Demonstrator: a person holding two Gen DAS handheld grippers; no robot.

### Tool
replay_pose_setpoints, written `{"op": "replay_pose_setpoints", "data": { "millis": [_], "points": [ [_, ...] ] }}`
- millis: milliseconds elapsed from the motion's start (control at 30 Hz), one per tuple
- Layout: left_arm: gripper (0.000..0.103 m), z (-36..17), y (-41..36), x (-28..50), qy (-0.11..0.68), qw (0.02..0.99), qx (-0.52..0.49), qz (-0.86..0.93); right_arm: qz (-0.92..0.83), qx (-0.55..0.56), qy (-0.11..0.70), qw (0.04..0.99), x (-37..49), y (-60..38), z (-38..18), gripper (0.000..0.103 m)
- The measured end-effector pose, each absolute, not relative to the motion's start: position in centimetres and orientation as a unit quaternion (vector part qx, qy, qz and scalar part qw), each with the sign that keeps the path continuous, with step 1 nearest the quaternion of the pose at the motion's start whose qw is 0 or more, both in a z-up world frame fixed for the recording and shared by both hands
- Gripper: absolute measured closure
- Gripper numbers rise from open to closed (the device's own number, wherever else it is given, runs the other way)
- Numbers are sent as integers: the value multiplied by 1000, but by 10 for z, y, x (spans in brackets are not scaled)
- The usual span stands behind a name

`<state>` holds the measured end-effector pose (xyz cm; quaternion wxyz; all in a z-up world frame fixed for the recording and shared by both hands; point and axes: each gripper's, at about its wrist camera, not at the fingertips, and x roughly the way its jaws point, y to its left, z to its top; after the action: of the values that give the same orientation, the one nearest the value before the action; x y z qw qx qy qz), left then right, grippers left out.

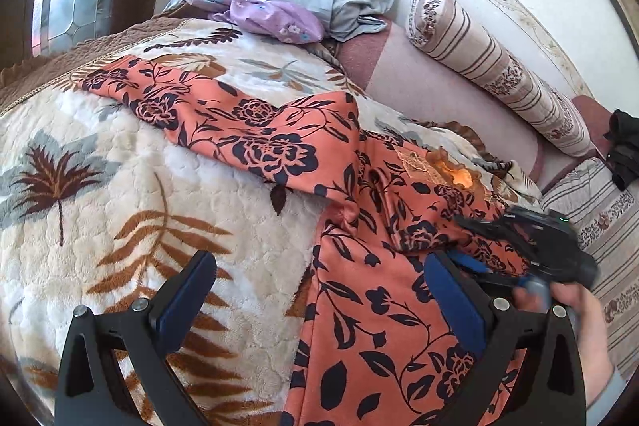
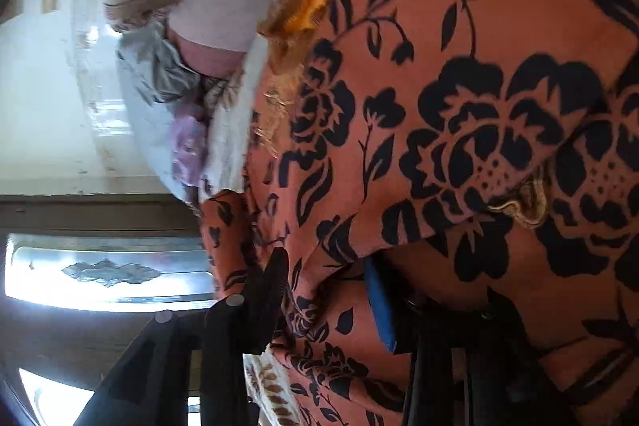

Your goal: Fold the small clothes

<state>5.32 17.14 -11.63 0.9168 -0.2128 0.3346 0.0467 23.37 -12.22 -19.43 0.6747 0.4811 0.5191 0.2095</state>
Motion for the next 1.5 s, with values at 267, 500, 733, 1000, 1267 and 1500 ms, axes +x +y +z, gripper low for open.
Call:
{"op": "replay_pose_setpoints", "data": {
  "millis": [267, 500, 733, 1000, 1267, 1500],
  "points": [
    [0, -121, 144, 57, 346, 926, -150, 34, 266, 441, 460, 723, 211, -213, -134, 28],
    [0, -112, 130, 75, 383, 902, -197, -22, 195, 477, 462, 722, 233, -313, -172, 37],
    [0, -94, 115, 167, 413, 862, -278, -97, 232, 449, 433, 746, 203, -331, -155, 26],
    [35, -142, 116, 240, 505, 809, -296, -49, 252, 434, 426, 753, 187, -338, -176, 27],
    [100, -93, 91, 236, 456, 883, -114, -4, 265, 421, 429, 754, 184, -336, -171, 27],
    [95, -146, 96, 245, 500, 863, -71, 11, 277, 414, 388, 775, 182, -334, -122, 26]
  ]
}}
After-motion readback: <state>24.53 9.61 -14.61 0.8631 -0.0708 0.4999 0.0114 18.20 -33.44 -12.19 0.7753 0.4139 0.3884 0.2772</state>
